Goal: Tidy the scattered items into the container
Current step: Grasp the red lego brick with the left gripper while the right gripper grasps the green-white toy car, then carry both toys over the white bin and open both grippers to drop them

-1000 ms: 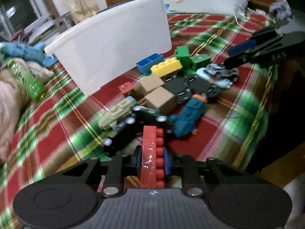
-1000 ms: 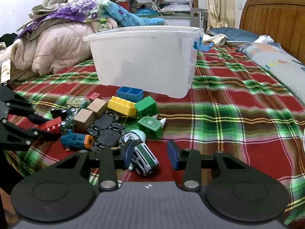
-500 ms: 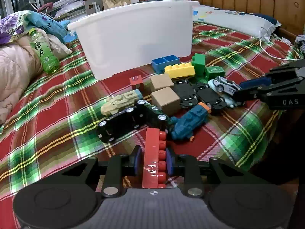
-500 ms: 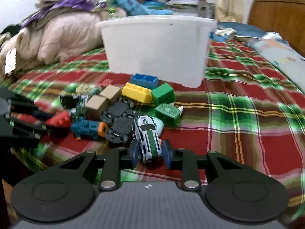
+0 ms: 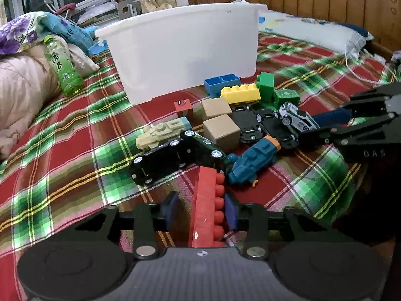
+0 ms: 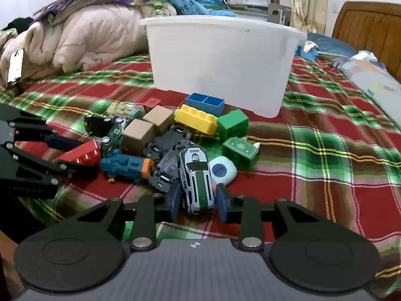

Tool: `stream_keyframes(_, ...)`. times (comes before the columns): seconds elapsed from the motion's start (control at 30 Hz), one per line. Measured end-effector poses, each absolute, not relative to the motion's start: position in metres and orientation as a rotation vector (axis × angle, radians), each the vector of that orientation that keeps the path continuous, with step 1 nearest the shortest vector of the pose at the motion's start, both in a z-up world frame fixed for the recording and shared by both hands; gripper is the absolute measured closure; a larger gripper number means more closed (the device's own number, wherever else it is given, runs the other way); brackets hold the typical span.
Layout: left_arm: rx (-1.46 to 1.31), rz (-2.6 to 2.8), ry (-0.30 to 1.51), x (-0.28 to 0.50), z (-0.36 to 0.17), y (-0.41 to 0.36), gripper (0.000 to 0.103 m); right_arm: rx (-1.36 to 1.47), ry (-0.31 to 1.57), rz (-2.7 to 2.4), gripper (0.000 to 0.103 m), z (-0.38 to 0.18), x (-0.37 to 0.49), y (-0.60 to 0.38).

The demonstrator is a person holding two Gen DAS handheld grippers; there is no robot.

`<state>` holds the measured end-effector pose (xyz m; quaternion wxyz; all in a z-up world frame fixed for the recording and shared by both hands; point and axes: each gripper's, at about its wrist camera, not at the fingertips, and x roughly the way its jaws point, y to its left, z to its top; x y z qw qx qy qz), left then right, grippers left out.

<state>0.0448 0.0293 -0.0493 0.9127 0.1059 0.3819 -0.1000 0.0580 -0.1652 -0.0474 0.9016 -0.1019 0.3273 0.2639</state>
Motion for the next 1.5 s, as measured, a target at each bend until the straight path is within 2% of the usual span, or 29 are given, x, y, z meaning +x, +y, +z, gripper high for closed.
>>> stream_keyframes(0.03, 0.207, -0.207, 0.78, 0.044, -0.048, 0.031, 0.078, -0.215, 0.665, 0.543, 0.069, -0.045, 0.055, -0.164)
stream_keyframes(0.57, 0.249, -0.223, 0.66, 0.051, -0.008, 0.028, 0.078, -0.207, 0.513, 0.489, 0.069, -0.007, 0.053, -0.147)
stream_keyframes(0.93, 0.214, -0.214, 0.477, 0.144, 0.073, 0.014, 0.078, -0.153, 0.327, 0.411, 0.069, 0.058, 0.124, -0.141)
stream_keyframes(1.2, 0.144, -0.164, 0.504, 0.22, 0.08, 0.022, 0.078, -0.118, 0.337, 0.393, 0.069, 0.062, 0.186, -0.139)
stream_keyframes(1.3, 0.143, -0.146, 0.518, 0.232, 0.078, 0.022, 0.074, -0.094, 0.36, 0.396, 0.069, 0.058, 0.199, -0.142)
stream_keyframes(1.33, 0.153, -0.14, 0.521, 0.233, 0.076, 0.02, 0.067, -0.086, 0.367, 0.398, 0.068, 0.056, 0.201, -0.143)
stream_keyframes(1.37, 0.162, -0.133, 0.52, 0.232, 0.076, 0.019, 0.065, -0.081, 0.37, 0.4, 0.068, 0.055, 0.203, -0.143)
stream_keyframes(1.5, 0.169, -0.136, 0.511, 0.221, 0.077, 0.02, 0.064, -0.077, 0.36, 0.399, 0.065, 0.054, 0.197, -0.146)
